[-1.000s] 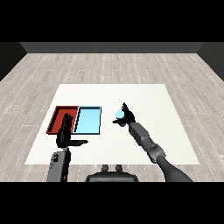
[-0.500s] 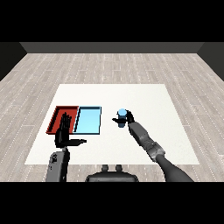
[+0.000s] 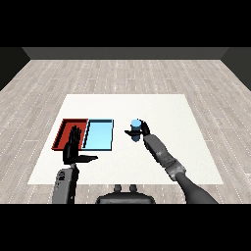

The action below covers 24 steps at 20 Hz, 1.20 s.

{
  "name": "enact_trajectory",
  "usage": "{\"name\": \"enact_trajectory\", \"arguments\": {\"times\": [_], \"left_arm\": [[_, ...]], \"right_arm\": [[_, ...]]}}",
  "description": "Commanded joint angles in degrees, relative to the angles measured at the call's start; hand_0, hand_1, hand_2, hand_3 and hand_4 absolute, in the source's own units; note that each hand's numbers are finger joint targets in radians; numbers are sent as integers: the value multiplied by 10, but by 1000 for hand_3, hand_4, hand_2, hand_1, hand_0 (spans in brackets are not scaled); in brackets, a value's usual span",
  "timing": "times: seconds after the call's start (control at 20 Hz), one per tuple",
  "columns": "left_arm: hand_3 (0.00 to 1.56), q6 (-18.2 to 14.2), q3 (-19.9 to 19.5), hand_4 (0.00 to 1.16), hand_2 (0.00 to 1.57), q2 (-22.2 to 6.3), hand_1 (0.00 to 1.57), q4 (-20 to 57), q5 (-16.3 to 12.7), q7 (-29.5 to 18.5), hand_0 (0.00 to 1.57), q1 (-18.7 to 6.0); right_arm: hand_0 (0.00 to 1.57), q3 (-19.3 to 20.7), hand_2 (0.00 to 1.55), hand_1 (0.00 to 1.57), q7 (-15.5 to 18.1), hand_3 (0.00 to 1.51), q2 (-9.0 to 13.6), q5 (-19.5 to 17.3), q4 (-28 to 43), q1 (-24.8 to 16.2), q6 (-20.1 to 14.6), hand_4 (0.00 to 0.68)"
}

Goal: Pick the blue can and put it in the blue box

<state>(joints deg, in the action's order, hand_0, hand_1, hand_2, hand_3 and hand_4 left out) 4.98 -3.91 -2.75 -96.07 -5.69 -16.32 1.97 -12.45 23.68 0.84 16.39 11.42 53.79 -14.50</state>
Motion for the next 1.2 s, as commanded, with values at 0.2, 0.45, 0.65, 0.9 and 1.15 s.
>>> {"name": "enact_trajectory", "arguments": {"times": [0.2, 0.45, 0.65, 0.9, 1.15], "left_arm": [[0, 9, 42, 0, 0, 8, 0, -48, 10, 34, 0, 26], [0, -36, 84, 0, 0, 27, 0, 6, 66, 60, 0, -63], [0, -62, 116, 0, 0, 27, 0, 17, 46, 97, 0, -97], [0, -109, 169, 0, 0, 27, 0, 44, 42, 89, 0, -108], [0, -110, 159, 0, 0, 28, 0, 71, 32, 99, 0, -146]], "right_arm": [[1531, -19, 1477, 1531, -9, 1407, 46, -33, 155, -63, 19, 571], [1526, -46, 1484, 1526, -64, 1416, 93, -48, 320, -148, 11, 584], [1502, -42, 1469, 1502, -95, 1393, 143, -42, 461, -216, 14, 582], [1505, -83, 1471, 1505, -204, 1395, 82, -97, 582, -224, -67, 581], [1502, -79, 1469, 1502, -218, 1397, 55, -147, 620, -243, -66, 590]]}}
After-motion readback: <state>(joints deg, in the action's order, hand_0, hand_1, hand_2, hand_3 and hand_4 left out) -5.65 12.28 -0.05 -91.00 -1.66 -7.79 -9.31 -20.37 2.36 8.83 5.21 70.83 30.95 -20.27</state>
